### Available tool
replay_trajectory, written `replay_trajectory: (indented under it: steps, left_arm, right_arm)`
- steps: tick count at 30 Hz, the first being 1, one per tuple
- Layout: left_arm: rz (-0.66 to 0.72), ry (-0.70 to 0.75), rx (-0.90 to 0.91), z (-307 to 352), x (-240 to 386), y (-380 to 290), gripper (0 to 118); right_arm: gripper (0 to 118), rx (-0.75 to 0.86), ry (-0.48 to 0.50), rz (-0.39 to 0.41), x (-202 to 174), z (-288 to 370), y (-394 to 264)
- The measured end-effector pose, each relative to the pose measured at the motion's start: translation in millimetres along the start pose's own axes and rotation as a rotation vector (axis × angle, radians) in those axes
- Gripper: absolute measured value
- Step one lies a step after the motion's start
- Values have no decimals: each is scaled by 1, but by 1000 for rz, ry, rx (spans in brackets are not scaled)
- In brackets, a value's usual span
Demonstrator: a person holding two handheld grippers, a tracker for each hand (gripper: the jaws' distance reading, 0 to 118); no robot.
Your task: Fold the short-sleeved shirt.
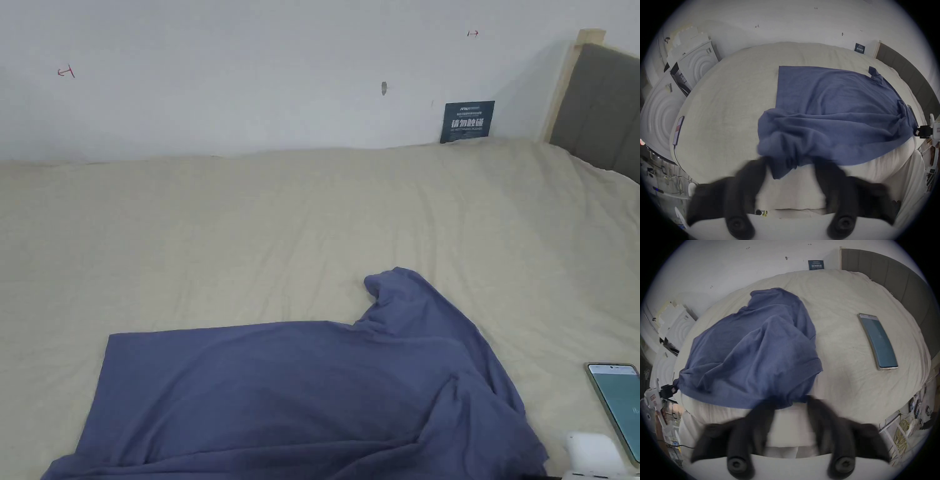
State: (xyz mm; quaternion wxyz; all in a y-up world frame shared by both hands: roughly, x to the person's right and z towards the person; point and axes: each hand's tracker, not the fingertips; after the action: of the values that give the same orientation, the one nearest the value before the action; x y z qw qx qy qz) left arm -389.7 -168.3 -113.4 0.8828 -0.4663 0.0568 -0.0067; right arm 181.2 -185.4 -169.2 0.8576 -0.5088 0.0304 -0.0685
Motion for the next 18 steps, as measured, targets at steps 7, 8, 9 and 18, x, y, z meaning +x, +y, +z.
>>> replay_trajectory:
  steps: [7, 8, 9, 18]
  left_arm:
    - [56, 13, 95, 40, -8, 12, 97]
    - [70, 25, 147, 48, -8, 15, 69]
    - [77, 12, 200, 59, -7, 21, 40]
    - [33, -43, 310, 79, 21, 73, 0]
  right_arm:
    - [118, 132, -16, 74, -7, 39, 10]
    - [118, 150, -2, 78, -9, 47, 14]
    - [116, 163, 14, 89, -11, 55, 19]
    - [20, 279, 25, 151, -40, 82, 66]
